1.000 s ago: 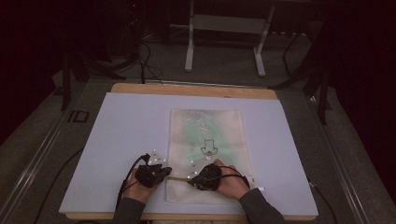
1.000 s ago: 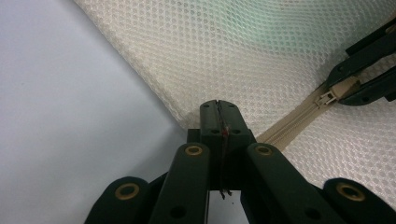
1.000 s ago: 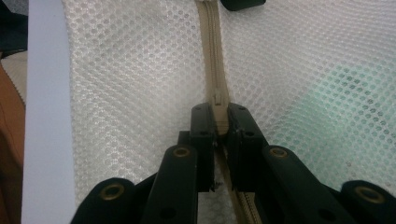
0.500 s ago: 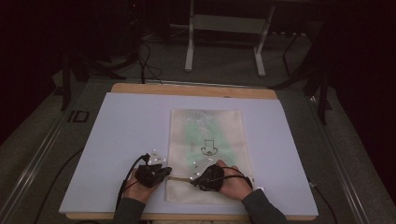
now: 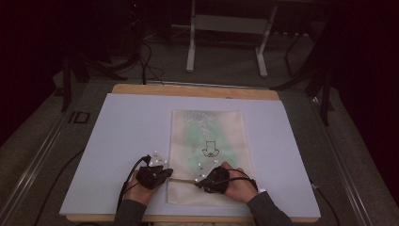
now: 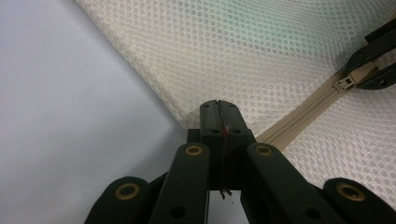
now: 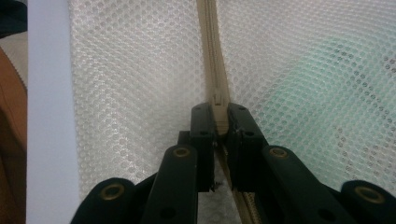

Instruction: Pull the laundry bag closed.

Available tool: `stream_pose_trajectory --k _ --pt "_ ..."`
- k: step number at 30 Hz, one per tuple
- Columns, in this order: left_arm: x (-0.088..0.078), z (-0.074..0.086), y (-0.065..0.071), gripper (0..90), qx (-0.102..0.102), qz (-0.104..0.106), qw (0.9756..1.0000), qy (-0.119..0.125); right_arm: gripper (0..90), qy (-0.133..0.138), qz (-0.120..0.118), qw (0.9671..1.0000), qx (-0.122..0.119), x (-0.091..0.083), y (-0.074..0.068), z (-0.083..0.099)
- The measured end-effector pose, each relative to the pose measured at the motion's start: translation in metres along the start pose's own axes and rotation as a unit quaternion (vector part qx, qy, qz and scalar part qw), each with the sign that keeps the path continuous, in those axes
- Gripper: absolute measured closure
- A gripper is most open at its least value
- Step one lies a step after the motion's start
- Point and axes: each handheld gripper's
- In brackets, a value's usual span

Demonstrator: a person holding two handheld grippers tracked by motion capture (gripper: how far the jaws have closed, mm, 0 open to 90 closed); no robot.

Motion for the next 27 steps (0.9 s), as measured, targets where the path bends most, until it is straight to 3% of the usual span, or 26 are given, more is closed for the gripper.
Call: stream_pose_trajectory --k 27 --pt "0.0000 0.0002 0.0001 89.7 -0.001 0.000 1.0000 0.001 82.4 0.001 0.006 1.0000 0.003 -0.0065 0.0001 0.0102"
Point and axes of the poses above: each handheld gripper's, and its own axes: x roughly forward along the jaws, z roughly out of its underside, y roughly to its right, and after that the axes turned 3 degrees about x, right-handed
